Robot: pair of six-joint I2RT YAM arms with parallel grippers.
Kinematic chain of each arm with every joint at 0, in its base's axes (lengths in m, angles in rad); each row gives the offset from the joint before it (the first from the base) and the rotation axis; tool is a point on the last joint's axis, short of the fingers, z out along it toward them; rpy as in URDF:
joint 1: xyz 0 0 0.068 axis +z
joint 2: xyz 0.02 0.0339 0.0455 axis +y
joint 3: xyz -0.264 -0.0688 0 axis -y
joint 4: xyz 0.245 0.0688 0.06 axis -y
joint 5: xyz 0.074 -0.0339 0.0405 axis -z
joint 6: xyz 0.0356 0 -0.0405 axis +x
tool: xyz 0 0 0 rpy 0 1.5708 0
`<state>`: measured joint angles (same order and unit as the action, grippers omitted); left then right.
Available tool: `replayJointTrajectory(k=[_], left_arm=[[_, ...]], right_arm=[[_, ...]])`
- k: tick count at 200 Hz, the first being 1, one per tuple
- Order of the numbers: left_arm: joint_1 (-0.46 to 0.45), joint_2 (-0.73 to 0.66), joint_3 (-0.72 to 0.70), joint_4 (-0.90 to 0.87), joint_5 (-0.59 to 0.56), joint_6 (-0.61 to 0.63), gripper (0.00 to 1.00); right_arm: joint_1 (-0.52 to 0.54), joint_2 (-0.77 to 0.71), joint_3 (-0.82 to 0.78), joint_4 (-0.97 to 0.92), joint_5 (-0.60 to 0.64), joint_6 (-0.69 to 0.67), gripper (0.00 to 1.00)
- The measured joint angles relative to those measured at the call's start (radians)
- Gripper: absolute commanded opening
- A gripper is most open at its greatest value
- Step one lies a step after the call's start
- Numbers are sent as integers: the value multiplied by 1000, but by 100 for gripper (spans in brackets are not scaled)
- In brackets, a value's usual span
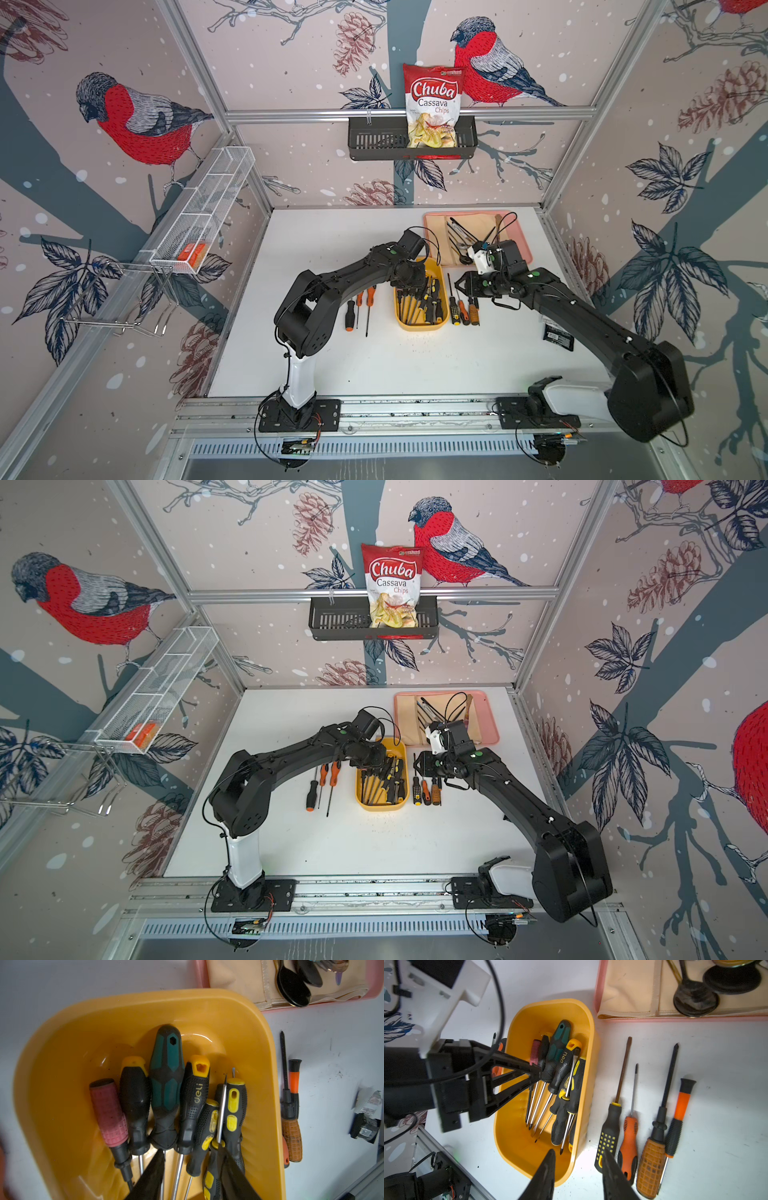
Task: Take out the screwdriver from the storage box
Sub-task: Place the screwdriver at the center of the board, then pick up the screwdriver from the storage box.
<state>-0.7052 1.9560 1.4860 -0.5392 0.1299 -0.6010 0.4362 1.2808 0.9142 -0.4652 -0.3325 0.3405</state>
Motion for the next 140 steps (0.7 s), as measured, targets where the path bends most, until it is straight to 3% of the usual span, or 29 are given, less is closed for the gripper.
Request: replayJointTrajectory(k=[140], left_arm=[[-10, 139, 87, -76, -86, 7, 37]], right_arm=[[2, -50, -40, 39, -45, 0, 39]])
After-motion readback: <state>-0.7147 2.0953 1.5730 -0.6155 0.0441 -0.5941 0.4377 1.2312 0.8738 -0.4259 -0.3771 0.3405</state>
